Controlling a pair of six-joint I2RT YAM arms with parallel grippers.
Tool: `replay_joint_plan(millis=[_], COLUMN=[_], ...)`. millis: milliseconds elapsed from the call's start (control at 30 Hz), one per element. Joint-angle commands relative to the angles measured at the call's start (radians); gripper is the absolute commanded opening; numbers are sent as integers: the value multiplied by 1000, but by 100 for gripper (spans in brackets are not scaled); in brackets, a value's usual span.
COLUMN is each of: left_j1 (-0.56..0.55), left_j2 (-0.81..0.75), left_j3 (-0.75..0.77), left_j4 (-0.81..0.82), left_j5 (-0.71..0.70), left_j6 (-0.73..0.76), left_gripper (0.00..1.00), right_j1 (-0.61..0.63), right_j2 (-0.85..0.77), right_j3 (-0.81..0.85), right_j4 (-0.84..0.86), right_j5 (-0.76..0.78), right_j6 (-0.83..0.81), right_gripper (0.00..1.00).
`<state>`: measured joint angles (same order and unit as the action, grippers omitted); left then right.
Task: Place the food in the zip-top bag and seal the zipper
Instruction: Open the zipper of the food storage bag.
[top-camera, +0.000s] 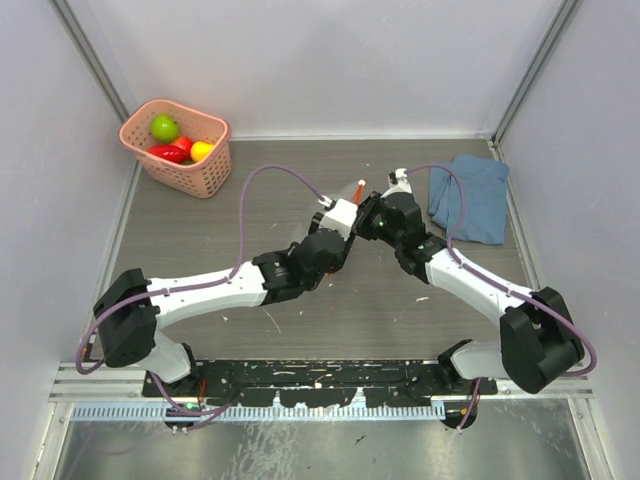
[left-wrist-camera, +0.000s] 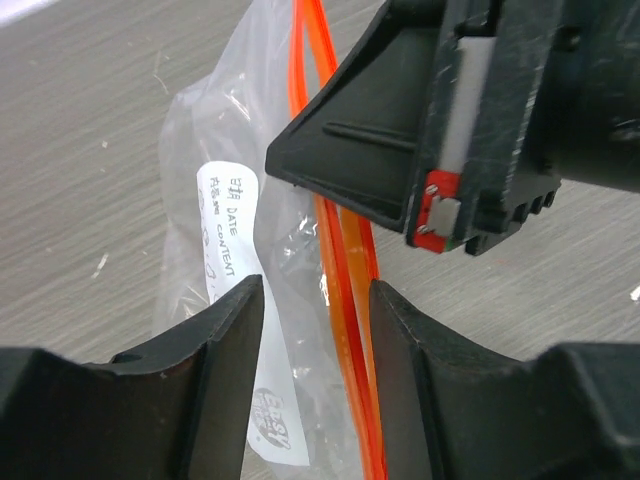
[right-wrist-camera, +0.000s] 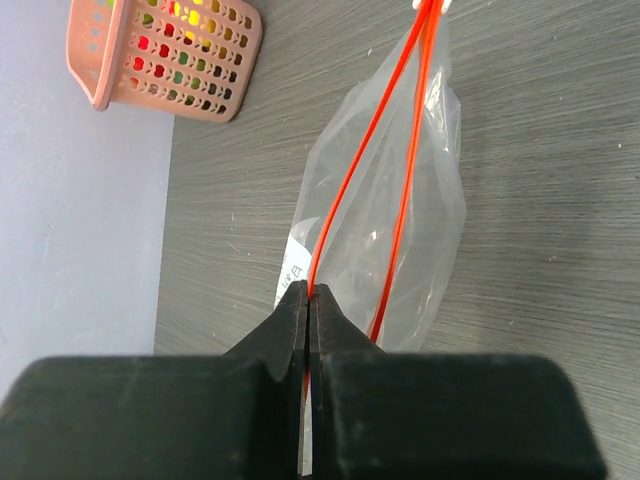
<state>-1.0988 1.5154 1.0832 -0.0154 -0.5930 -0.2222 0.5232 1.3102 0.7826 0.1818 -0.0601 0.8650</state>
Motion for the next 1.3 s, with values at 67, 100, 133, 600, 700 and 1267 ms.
replay_joint_plan(millis=[67, 100, 133, 600, 700, 1267], left_j1=[-53, -59, -64, -76, -76, -75], left_j2=[58, 65, 72, 68, 58, 20], left_j3=[91, 95, 101, 73, 65, 27], left_j4=[11, 11, 12, 0, -6, 3], left_j5=[-191, -200, -207, -253, -234, -202], left_j6=[110, 119, 126, 143, 129, 79], left_gripper=[47, 46, 45, 12, 0, 0], right_j1=[15, 15, 16, 18, 17, 14], right_j2=[4, 4, 6, -4, -9, -158], right_j3=[49, 50, 50, 40, 23, 22], right_j4=[26, 25, 25, 38, 74, -78], right_j5=[23, 22, 22, 23, 10, 100], right_j6=[12, 13, 15, 16, 24, -112], right_gripper=[1, 1, 1, 1, 5, 39])
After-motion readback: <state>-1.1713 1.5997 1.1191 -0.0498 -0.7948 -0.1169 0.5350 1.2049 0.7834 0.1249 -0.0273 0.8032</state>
